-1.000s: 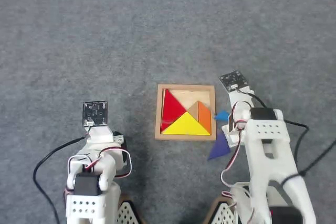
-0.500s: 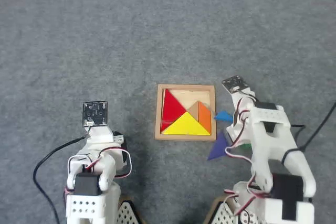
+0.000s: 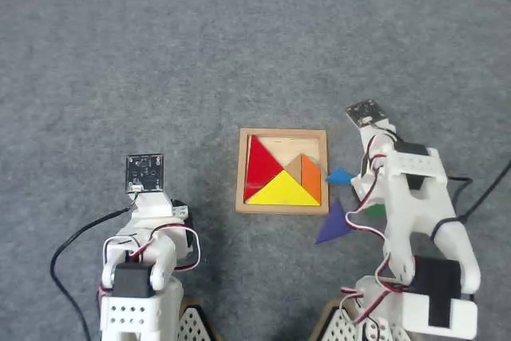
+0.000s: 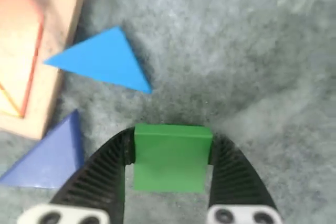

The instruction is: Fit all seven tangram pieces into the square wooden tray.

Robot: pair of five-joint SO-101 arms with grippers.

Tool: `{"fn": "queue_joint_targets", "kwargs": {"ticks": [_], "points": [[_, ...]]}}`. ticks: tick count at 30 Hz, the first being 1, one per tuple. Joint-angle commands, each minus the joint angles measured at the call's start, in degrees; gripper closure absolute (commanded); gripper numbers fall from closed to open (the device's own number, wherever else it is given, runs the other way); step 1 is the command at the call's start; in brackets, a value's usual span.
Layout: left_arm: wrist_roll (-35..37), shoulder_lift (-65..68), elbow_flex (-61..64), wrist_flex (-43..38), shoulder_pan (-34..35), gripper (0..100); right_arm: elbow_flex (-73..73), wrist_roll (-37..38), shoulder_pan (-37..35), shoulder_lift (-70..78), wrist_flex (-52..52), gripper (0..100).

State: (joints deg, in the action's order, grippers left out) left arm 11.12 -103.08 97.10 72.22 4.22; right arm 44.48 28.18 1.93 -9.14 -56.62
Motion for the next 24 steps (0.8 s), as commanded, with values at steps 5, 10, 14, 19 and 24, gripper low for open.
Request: {"fn": "queue_joint_targets", "kwargs": {"ticks": [5, 10, 14, 19, 24], "points": [[-0.62, -1.14, -0.66, 0.09, 0.35, 99, -11.43, -4.92, -10.24, -5.41, -7.08, 93.4], [-0.62, -1.14, -0.66, 0.09, 0.35, 99, -17.49, -8.44, -17.63, -5.41, -8.84, 93.2], [-0.62, -1.14, -0.66, 0.09, 0.35, 99, -21.54, -10.37, -24.57, -4.00, -7.96, 93.1], [-0.62, -1.14, -0.66, 0.09, 0.35, 99, -29.71, -11.25, -30.11, 5.93, -7.69, 93.3], [-0.62, -1.14, -0.66, 0.09, 0.35, 99, -40.62, -11.25, -32.31, 18.86, -7.69, 93.3]]}}
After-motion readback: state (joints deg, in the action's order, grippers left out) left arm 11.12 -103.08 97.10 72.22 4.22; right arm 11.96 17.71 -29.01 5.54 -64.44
